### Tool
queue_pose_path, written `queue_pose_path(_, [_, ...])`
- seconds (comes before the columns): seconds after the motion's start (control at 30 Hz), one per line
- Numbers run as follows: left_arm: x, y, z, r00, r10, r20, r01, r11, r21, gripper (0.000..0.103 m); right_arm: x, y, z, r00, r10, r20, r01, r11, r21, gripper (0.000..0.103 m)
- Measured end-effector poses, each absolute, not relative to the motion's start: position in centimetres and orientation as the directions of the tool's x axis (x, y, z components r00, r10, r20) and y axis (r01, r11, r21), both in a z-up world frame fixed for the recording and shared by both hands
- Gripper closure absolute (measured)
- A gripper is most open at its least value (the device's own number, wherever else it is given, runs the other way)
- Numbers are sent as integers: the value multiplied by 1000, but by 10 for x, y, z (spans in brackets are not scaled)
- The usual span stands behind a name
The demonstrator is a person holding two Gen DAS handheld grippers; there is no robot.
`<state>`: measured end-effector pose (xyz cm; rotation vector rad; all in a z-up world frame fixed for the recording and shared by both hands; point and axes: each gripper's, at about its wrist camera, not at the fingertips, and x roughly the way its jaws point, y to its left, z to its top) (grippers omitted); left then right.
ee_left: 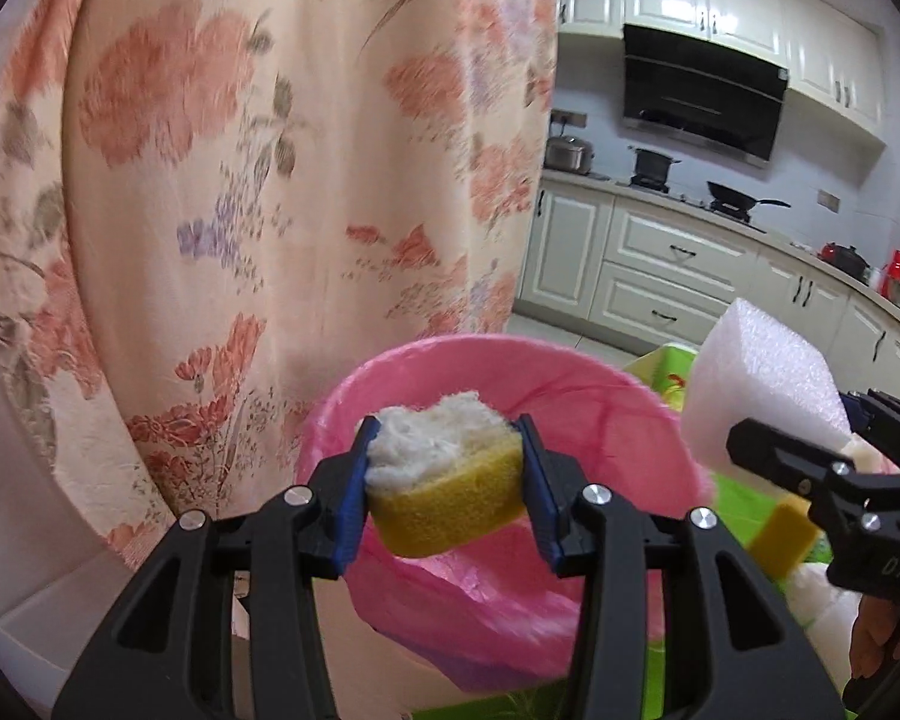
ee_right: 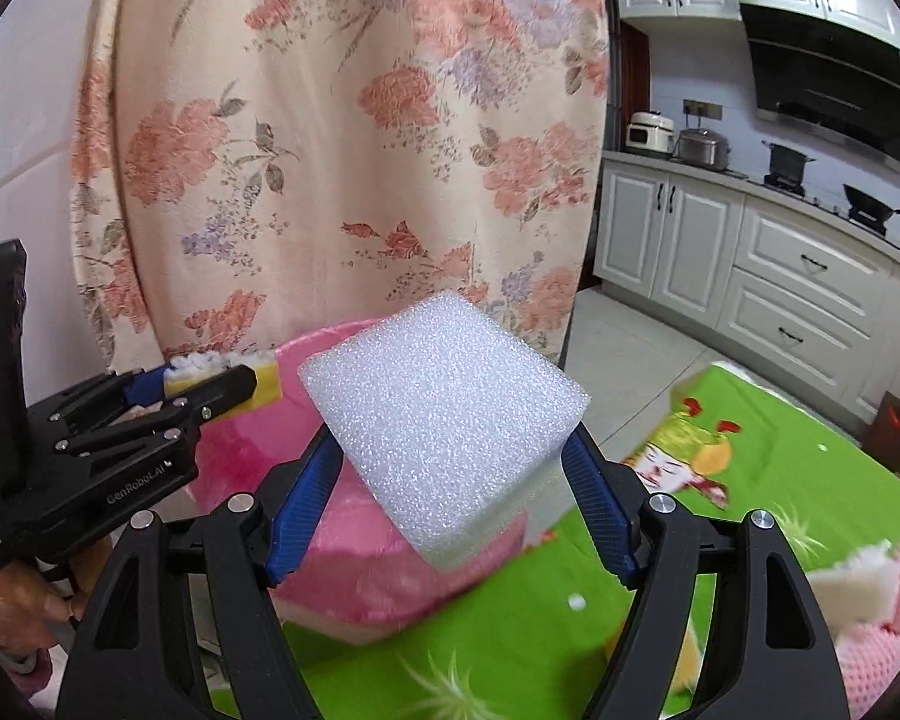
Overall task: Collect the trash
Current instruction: 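Carry both items to the pink bin and open both tools to drop them, then return both tools to the table and grasp the white plastic bag with the right tool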
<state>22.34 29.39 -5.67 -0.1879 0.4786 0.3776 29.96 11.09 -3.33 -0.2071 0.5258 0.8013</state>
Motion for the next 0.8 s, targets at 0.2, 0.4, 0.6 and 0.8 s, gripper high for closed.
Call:
queue_pose_path(0.2, [241,311,-63,810,313,-495,-402,912,-81,58,317,129,-39,552,643,-531,-746,665,30,32])
queue_pose_path(0.4, [249,316,-71,800,307,-515,-404,911,-84,56,328,140,-43,531,656,-537,-754,654,54,29])
queue_pose_path(0.6, [251,324,-76,801,300,-518,-412,904,-114,47,331,136,-44,533,660,-530,-747,661,71,22])
queue_pose_path(0.8, [244,314,-71,800,323,-506,-416,906,-78,32,319,110,-32,574,657,-489,-720,689,81,22])
